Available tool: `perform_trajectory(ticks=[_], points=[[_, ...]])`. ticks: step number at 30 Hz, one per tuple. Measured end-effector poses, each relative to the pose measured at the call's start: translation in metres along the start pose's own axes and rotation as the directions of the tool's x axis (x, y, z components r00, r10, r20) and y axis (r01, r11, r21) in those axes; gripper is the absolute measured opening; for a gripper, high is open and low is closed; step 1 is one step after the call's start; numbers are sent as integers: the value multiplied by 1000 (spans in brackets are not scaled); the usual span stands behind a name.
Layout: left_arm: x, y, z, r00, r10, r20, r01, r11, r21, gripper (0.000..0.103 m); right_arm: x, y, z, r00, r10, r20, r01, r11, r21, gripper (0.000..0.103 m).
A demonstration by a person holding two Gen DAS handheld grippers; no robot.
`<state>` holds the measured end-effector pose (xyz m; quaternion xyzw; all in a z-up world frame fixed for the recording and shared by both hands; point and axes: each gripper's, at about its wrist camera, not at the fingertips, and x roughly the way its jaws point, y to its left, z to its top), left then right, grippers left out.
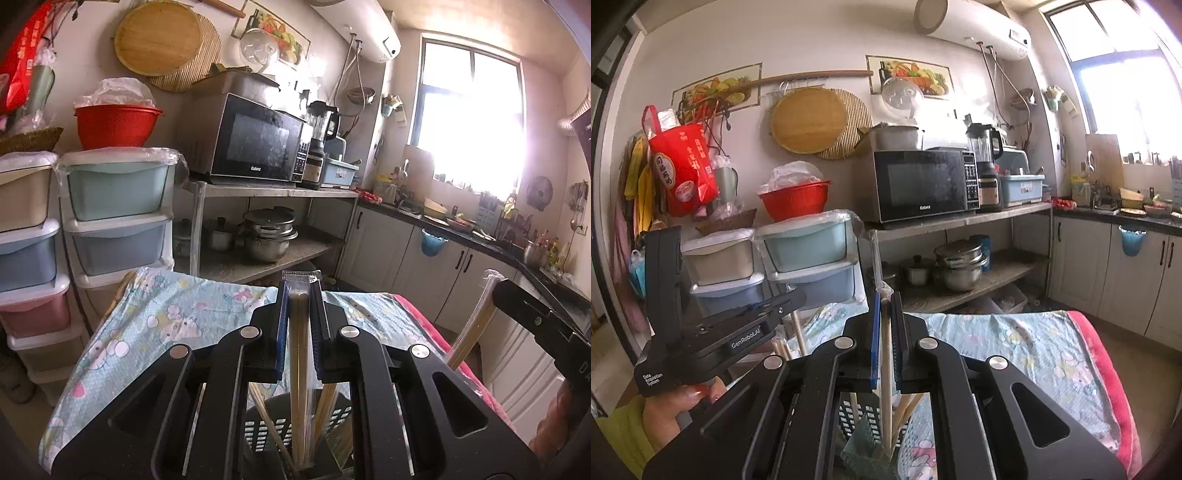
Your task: Organize utensils
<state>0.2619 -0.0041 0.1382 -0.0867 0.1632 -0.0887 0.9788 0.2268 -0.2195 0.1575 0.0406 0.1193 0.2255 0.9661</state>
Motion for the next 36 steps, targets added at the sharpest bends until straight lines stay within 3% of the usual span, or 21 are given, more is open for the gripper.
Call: perform_trajectory(ticks=[6, 8, 9, 10, 11, 18, 26, 31, 36], points=[[5, 1, -7, 1000, -1, -20, 1, 1000, -5, 8, 3, -1, -5, 999, 22, -28, -22, 1000, 8, 7], [5, 2, -10, 999, -4, -32, 4, 1000, -8, 18, 3, -1, -6, 999, 25, -37, -24, 1000, 14, 18], [5, 2, -11, 999, -3, -38, 3, 1000, -7, 23, 3, -1, -7, 999, 27, -40, -26, 1000, 17, 33], [5, 1, -12, 999, -2, -42, 2, 1000, -7, 33, 2, -2, -8, 998, 34, -45, -33, 999, 25, 39], [5, 1, -13, 999, -2, -46, 2, 1000, -9, 41, 0, -2, -9, 998, 38, -46, -37, 999, 27, 39], [-5, 6, -23, 997, -4, -81, 2, 1000, -30, 58, -9, -1, -20, 997, 36, -69, -35, 999, 22, 41], [-24, 11, -41, 991, -7, -134, 0, 999, -51, 85, -18, 3, -38, 992, 40, -122, -39, 999, 7, 46], [-36, 10, -56, 986, -3, -169, -6, 998, -57, 92, -27, 5, -51, 988, 45, -147, -44, 999, 4, 51], [-48, 11, -74, 979, -3, -205, -11, 997, -70, 92, -36, 7, -67, 982, 47, -183, -47, 999, 0, 56]])
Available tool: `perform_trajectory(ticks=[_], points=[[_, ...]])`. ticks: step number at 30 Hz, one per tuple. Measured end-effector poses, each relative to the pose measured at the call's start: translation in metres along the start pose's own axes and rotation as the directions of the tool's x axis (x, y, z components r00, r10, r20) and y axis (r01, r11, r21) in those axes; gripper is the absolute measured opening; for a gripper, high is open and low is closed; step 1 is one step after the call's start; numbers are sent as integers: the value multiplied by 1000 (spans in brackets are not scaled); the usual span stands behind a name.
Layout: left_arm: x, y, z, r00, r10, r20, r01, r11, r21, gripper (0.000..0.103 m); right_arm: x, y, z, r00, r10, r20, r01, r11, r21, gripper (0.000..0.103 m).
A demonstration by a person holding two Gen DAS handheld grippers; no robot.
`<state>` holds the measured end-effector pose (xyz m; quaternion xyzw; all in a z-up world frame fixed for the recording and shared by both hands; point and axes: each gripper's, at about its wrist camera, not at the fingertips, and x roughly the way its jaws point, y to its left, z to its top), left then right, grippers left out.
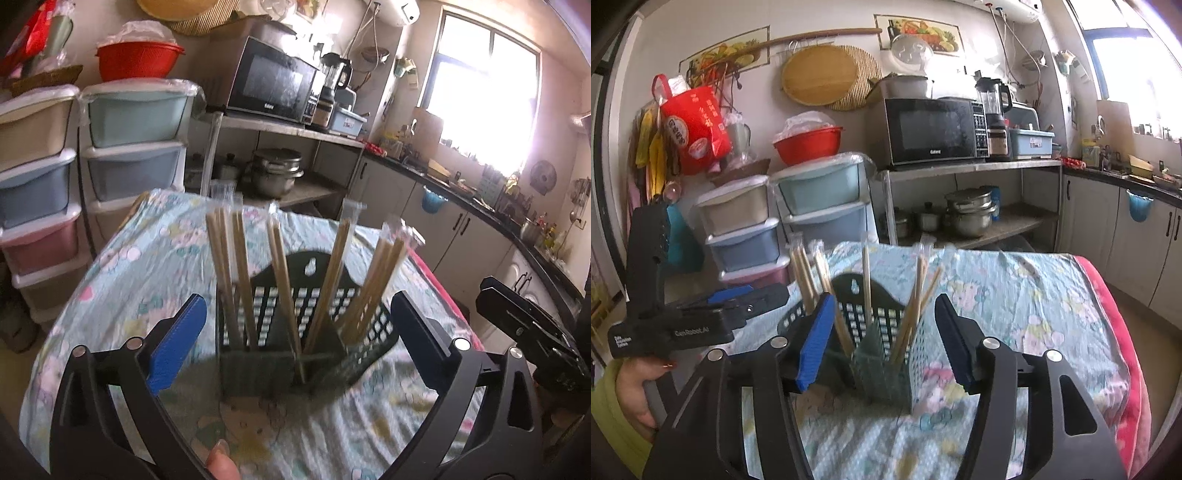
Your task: Organize utensils
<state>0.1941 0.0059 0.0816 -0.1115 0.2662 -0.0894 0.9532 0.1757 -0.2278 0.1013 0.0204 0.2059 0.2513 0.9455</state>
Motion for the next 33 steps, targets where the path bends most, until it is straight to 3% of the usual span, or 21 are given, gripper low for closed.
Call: perform_trajectory(ticks=[18, 33], points=[[-13, 8, -61, 996, 33, -79, -34, 999, -13, 92, -7, 7, -66, 990, 13, -139, -10, 1000, 20, 67], [-17, -4, -95, 999, 45, 0, -45, 998, 32, 92, -6, 2, -98, 988, -41, -149, 48, 998, 44, 81]])
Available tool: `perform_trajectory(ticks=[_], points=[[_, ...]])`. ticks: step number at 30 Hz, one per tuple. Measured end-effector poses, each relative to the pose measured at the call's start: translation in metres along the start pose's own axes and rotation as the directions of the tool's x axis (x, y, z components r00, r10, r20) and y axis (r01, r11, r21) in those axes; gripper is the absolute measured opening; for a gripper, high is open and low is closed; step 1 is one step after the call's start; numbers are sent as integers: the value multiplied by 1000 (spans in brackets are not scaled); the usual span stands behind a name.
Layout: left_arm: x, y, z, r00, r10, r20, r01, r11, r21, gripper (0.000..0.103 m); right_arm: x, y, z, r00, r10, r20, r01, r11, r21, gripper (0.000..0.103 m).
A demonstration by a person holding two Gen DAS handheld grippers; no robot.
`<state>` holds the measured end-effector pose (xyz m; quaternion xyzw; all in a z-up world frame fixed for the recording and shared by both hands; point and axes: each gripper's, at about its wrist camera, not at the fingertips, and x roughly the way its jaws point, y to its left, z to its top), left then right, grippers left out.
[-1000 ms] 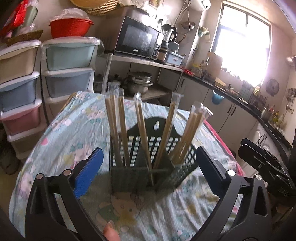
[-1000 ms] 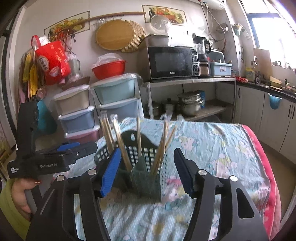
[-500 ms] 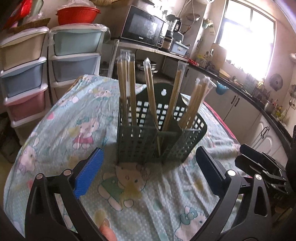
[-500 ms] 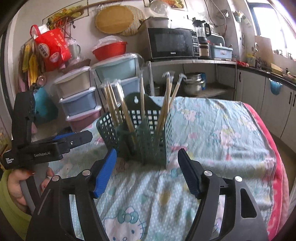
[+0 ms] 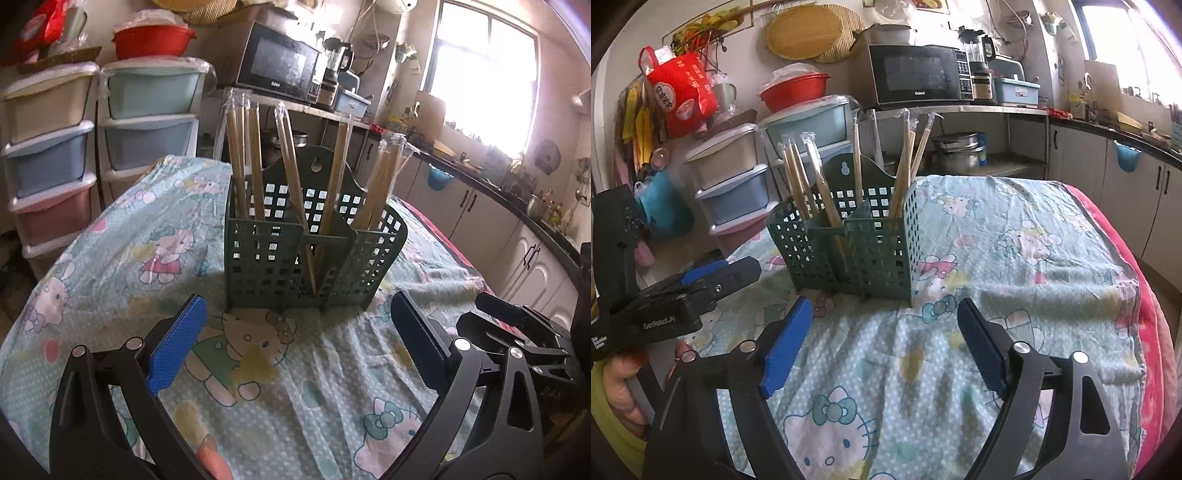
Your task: Organize utensils
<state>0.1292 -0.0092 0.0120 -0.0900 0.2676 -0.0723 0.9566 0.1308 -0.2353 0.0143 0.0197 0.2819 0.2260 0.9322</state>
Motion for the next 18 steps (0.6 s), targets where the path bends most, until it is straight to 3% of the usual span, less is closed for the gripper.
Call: perform_trajectory(ticks=[4, 9, 18], points=[[-2, -1, -3, 1000, 2, 30, -3, 1000, 12, 92, -3, 0, -5, 999, -31, 37, 30, 1000, 3, 91], [-5, -2, -7, 997, 15, 76, -18, 999, 30, 92, -8, -2, -8, 993, -59, 99, 58, 998, 16, 94], [-9, -3, -14, 991, -11, 130, 6, 999, 39, 92, -24, 1, -18, 961, -100, 258, 110, 994, -22, 96]])
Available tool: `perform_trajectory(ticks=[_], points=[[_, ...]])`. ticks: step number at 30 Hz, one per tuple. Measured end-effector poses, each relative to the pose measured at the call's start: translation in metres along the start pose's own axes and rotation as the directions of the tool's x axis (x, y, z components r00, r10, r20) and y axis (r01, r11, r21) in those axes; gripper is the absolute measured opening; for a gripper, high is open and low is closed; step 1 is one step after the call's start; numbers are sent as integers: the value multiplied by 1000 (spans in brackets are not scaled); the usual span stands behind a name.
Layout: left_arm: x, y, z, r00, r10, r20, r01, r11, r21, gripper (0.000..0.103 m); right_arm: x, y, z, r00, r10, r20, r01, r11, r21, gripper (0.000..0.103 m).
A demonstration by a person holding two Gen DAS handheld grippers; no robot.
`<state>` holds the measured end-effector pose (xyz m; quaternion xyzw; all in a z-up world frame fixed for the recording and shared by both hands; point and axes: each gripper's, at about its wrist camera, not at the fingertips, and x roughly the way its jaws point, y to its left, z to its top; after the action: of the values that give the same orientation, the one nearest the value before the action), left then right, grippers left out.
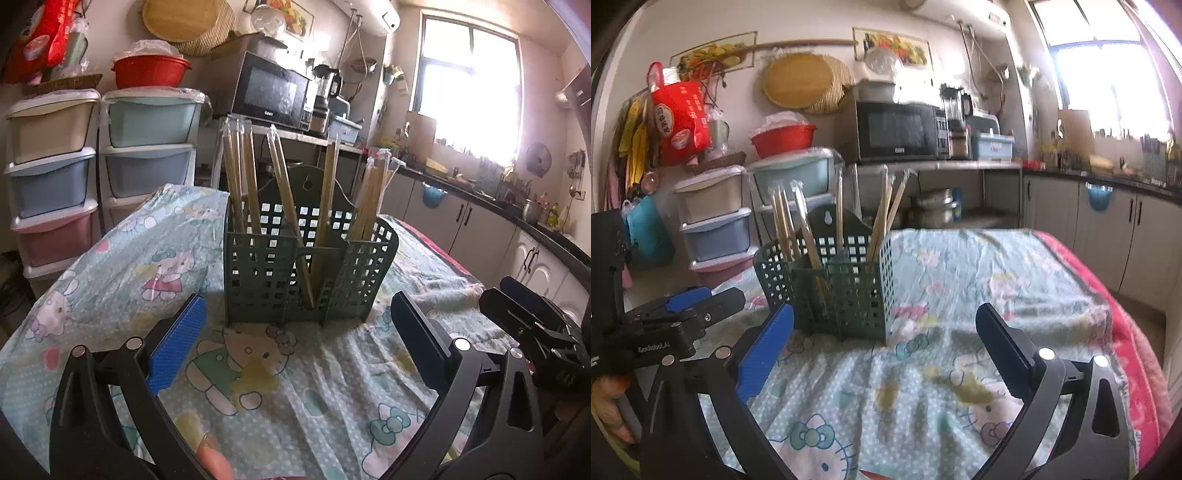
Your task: Organize utensils
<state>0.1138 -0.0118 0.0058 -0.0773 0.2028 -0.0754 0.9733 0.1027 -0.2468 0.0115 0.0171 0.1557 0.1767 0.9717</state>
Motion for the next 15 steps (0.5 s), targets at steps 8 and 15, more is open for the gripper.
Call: perform_trajectory(ticks=[8, 15], points=[[-1, -1, -4, 999, 28, 43, -28, 1000, 6, 92, -6, 13, -9, 996, -33, 85, 41, 995, -90, 96], [-1, -2, -10, 998, 17, 63, -18, 999, 26, 92, -4, 12, -13, 995, -43, 93, 51, 996, -79, 96]])
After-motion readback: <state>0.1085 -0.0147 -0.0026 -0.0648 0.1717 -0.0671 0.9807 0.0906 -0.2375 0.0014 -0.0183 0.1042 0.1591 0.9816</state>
